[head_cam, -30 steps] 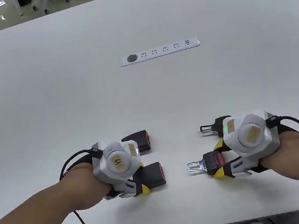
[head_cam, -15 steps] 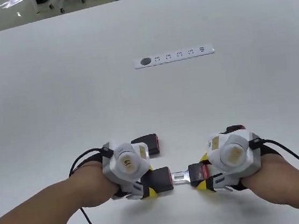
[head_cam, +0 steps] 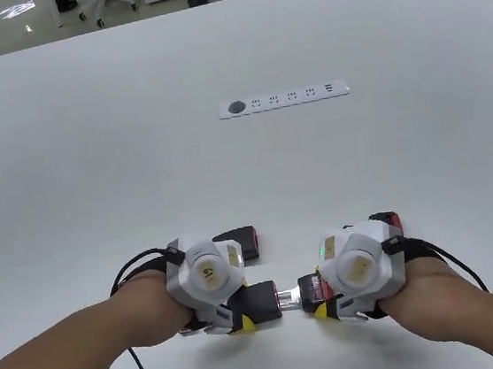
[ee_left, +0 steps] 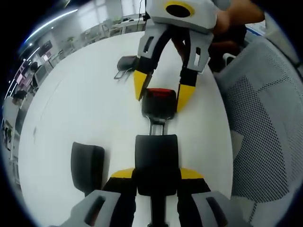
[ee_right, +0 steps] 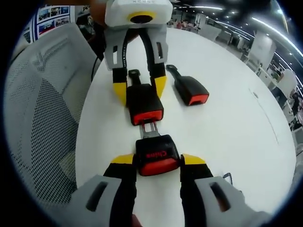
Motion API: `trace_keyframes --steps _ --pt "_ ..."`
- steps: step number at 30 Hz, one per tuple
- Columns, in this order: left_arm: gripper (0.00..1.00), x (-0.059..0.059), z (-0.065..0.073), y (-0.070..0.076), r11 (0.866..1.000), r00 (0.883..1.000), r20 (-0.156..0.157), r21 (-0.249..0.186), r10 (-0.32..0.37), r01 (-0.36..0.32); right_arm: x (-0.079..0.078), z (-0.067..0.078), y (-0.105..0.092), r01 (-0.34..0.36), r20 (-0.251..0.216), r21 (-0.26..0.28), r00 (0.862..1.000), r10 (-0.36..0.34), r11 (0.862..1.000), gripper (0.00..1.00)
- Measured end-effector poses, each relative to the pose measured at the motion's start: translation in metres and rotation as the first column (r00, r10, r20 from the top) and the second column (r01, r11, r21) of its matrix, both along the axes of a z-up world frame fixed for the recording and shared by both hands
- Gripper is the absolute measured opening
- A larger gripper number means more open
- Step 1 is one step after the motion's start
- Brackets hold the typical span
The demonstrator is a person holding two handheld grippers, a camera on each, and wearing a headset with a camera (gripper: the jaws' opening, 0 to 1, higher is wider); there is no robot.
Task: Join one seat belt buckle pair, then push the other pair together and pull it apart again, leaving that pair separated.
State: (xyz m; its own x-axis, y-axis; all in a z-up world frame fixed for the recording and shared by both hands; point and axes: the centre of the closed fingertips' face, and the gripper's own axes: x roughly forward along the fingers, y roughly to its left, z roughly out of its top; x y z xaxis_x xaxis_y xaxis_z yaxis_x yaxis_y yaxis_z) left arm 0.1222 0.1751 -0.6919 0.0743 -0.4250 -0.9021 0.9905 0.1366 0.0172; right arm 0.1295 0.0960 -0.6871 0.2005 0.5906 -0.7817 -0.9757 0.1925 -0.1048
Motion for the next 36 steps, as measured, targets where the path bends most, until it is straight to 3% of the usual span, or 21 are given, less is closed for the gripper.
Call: trace_keyframes --steps 8,23,28,36 --pt "0.32 0.001 0.000 0.001 1.000 1.000 0.003 -0.014 0.001 -0.001 -0.001 -0.002 0.000 0.005 -0.045 0.058 0.999 -0.002 0.998 0.33" --pt "0.32 0.000 0.002 -0.007 0.997 0.996 -0.019 -0.002 -0.083 0.083 -0.002 -0.003 0.006 0.005 -0.056 0.068 0.998 -0.001 0.998 0.32" --pt "0.32 0.000 0.000 -0.006 0.996 0.996 -0.019 -0.006 -0.091 0.090 -0.002 -0.006 0.019 0.000 -0.056 0.064 0.998 0.003 0.998 0.32" --pt "0.32 -0.002 0.004 -0.007 0.995 0.995 -0.014 -0.004 -0.095 0.095 -0.007 0.007 0.018 0.007 -0.067 0.082 0.998 -0.001 0.997 0.32"
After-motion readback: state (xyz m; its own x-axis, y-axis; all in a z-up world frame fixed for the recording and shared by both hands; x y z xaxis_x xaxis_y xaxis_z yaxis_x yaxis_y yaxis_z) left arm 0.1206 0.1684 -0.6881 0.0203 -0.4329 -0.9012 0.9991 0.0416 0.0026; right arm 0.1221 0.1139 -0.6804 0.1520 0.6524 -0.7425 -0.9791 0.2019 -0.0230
